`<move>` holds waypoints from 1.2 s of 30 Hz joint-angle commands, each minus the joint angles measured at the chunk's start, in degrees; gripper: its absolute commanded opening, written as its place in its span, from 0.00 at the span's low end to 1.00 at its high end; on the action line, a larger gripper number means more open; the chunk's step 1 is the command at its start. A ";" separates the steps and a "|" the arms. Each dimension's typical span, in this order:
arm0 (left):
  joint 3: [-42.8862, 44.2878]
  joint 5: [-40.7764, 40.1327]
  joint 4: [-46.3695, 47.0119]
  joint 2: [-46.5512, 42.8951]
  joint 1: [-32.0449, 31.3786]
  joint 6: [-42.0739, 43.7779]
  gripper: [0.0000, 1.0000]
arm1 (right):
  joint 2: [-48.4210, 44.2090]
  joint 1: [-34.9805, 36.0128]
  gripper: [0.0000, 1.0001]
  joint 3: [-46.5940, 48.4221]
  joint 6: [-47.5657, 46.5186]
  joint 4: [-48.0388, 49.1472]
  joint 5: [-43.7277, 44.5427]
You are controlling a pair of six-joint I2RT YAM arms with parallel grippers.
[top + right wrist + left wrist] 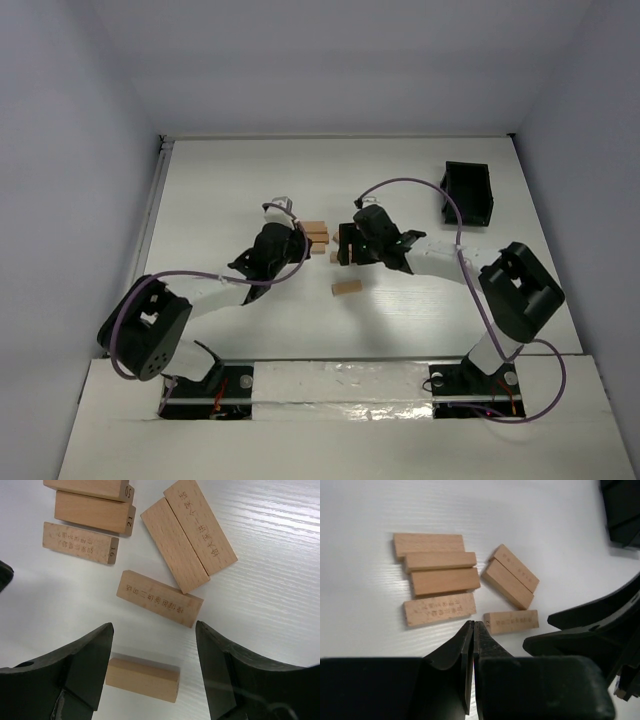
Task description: Build the wood block tower
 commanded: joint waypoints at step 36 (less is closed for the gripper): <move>-16.06 -2.94 11.19 -34.36 11.13 -3.06 0.54 | 22.43 8.42 0.82 34.40 8.31 -18.37 12.79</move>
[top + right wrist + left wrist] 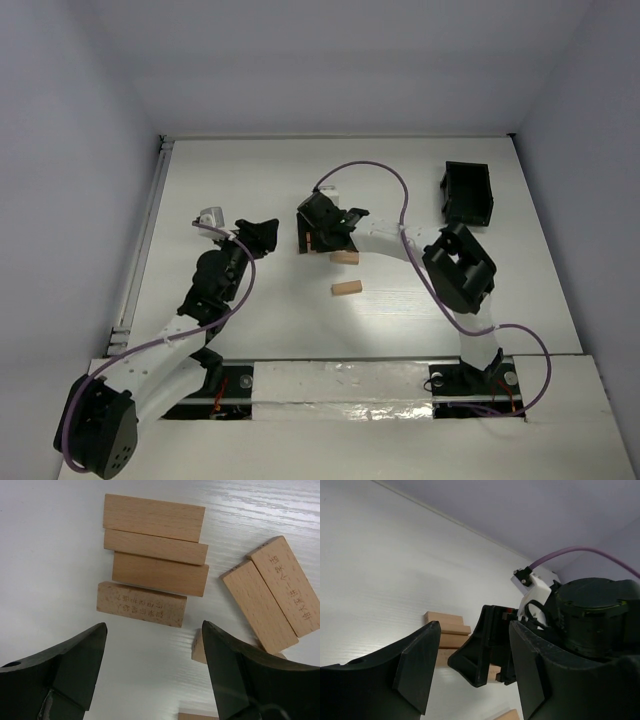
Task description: Build the wood block tower
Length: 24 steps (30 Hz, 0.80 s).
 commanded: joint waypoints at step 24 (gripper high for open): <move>-0.41 -0.08 1.78 -3.49 0.33 -0.61 0.54 | 9.08 2.64 0.97 10.88 5.25 -4.77 6.94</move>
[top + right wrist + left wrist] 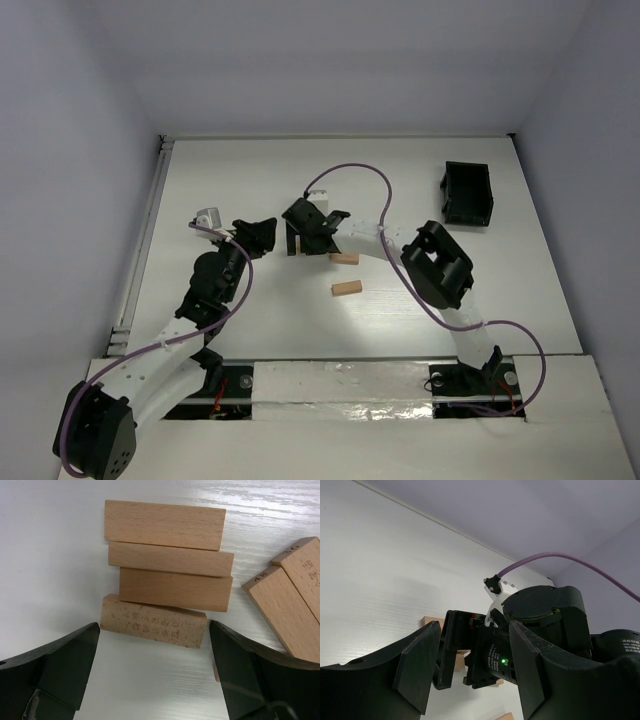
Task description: Build the wood block tower
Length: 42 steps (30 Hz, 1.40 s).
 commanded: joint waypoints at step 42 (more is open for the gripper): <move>0.41 2.55 2.88 2.23 0.22 -0.24 0.53 | -15.47 5.78 0.86 -19.78 6.22 6.22 -0.02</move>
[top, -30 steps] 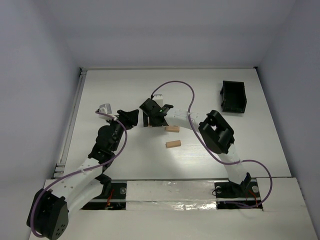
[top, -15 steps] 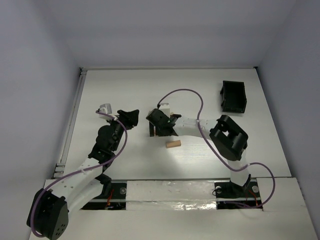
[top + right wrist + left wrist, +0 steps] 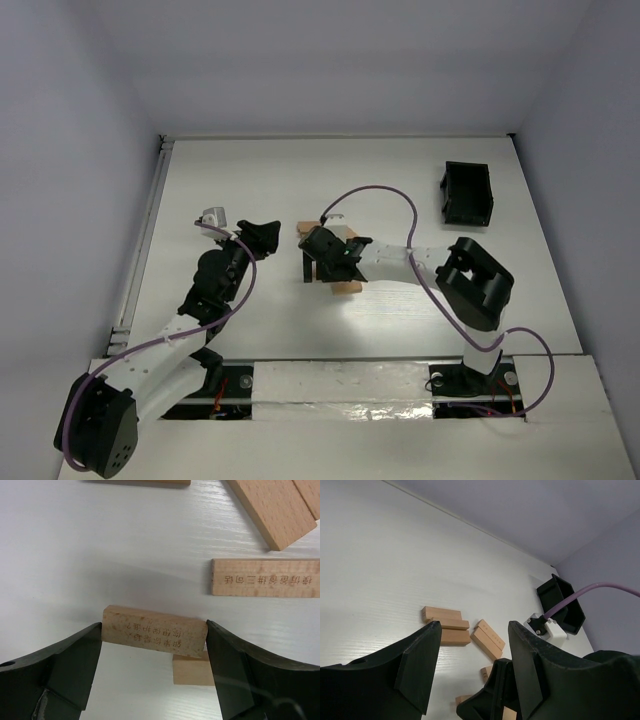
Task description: Build the wood block tower
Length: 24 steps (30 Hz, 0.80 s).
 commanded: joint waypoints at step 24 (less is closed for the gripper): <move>0.14 0.39 2.55 -0.79 0.22 -0.09 0.52 | -9.63 -0.34 0.99 -2.39 -0.50 1.97 5.60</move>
